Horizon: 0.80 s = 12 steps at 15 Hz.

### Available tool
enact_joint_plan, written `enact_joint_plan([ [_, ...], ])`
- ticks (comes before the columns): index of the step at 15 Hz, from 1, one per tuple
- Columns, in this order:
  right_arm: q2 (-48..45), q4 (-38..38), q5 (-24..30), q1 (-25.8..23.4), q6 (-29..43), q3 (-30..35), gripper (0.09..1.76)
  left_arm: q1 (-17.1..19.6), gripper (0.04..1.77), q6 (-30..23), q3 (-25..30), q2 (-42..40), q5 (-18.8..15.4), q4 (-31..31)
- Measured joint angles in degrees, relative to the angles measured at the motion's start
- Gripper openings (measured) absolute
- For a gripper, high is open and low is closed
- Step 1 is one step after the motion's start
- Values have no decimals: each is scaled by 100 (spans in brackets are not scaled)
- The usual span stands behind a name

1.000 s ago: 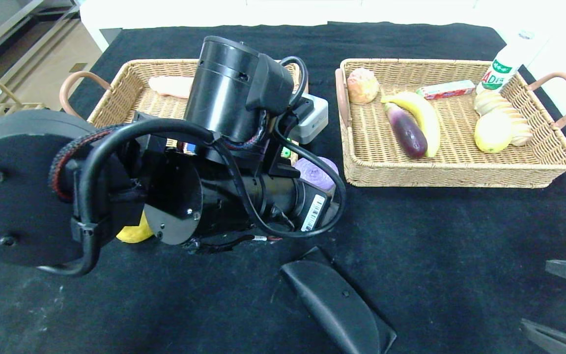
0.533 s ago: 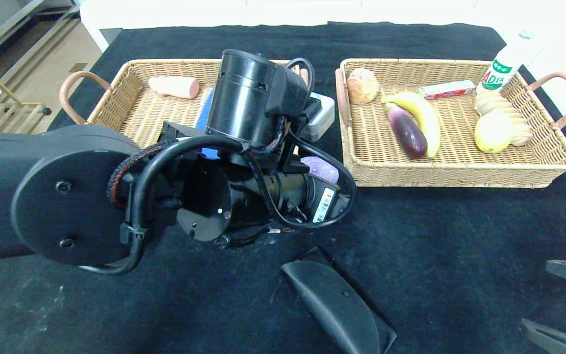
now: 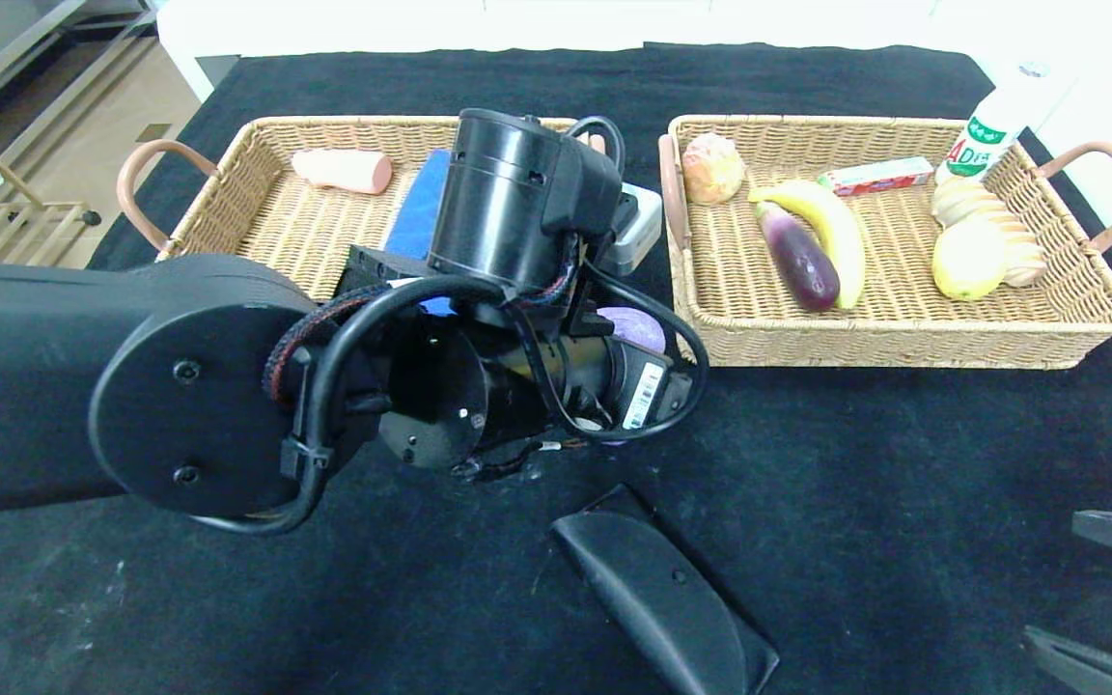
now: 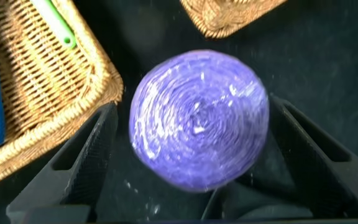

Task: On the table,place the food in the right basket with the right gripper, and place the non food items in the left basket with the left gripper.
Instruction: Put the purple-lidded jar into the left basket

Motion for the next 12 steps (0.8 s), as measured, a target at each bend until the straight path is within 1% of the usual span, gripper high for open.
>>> enact_joint_plan([
  [1, 0, -2, 2, 0, 2, 0, 171, 0, 172, 2, 5, 11, 0, -17],
  [2, 2, -2, 0, 0, 0, 0, 171, 0, 161, 2, 7, 20, 0, -20],
  [4, 0, -2, 2, -1, 0, 0, 171, 0, 126, -7, 11, 32, 0, -27],
  [5, 2, -2, 2, -1, 0, 0, 171, 0, 113, -5, 13, 34, 2, -24],
  [6, 5, 0, 2, 0, 0, 0, 171, 0, 104, -7, 18, 34, -2, -24],
  [8, 7, 0, -5, -1, -39, 6, 171, 0, 96, -5, 18, 41, -5, -24],
  [12, 9, -2, -6, 0, -39, 9, 171, 0, 91, -5, 24, 59, -7, -28],
])
